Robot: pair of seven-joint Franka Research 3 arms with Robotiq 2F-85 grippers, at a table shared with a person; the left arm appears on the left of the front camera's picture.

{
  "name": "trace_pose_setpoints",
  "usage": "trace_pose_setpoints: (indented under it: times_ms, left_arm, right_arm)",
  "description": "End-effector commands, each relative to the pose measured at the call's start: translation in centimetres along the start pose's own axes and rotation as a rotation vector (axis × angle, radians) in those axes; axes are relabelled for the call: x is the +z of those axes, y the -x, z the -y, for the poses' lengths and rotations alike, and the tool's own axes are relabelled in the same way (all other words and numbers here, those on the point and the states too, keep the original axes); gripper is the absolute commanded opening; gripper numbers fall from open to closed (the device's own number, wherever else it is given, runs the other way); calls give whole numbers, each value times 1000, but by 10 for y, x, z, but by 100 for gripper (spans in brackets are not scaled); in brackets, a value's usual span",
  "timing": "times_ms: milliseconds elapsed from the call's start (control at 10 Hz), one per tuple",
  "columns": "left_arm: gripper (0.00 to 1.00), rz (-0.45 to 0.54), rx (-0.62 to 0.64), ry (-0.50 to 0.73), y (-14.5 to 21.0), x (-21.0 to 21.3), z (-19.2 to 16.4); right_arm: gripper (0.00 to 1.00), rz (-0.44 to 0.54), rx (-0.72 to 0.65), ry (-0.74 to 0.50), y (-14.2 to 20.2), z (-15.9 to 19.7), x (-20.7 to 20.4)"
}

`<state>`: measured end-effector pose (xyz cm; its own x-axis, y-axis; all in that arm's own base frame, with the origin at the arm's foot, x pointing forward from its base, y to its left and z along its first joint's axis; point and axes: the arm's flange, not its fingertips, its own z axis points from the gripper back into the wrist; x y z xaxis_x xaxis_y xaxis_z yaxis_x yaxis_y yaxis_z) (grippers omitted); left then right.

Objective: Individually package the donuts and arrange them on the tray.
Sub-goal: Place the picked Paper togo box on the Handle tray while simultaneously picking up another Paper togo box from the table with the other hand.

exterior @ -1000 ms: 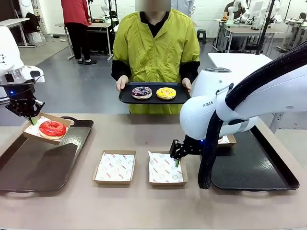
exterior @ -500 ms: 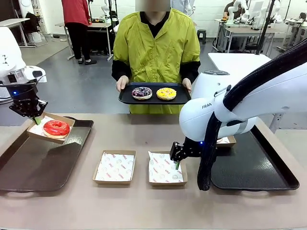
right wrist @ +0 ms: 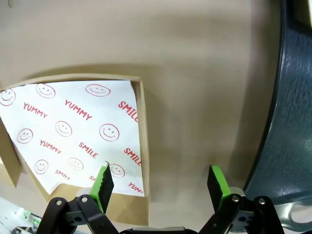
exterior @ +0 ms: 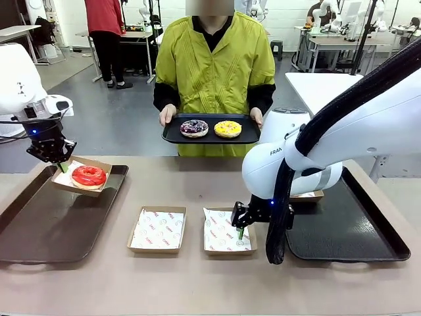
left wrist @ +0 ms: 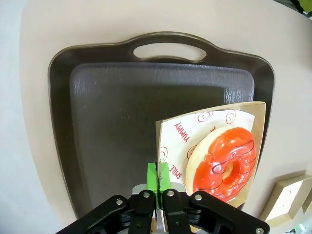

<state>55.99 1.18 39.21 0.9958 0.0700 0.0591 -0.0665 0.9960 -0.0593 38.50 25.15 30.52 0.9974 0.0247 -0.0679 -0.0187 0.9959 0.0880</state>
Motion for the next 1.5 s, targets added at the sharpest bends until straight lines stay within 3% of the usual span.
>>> trace_pose_setpoints:
  times_ms: [0, 900, 1000, 1100, 1200, 1300, 1400]
  left_arm:
    - [1, 3, 21, -2, -13, -4, 4]
    - [1, -28, 24, 23, -29, -26, 9]
    - [1, -23, 13, 23, -29, -27, 9]
    - [59, -21, 5, 23, -28, -26, 9]
    - [59, -21, 4, 23, -28, -25, 8]
    - [100, -21, 3, 25, -26, -25, 8]
    - [62, -22, 1, 25, -26, -24, 7]
  right_arm:
    - [100, 46, -8, 35, -6, -12, 1]
    - [100, 73, -14, 74, -4, -22, 4]
    - [91, 75, 4, 78, -3, -23, 3]
    - [41, 71, 2, 79, -3, -24, 4]
    - [33, 73, -5, 77, -3, -24, 3]
    - [0, 73, -7, 77, -2, -25, 3]
    - [0, 73, -11, 76, -2, -25, 3]
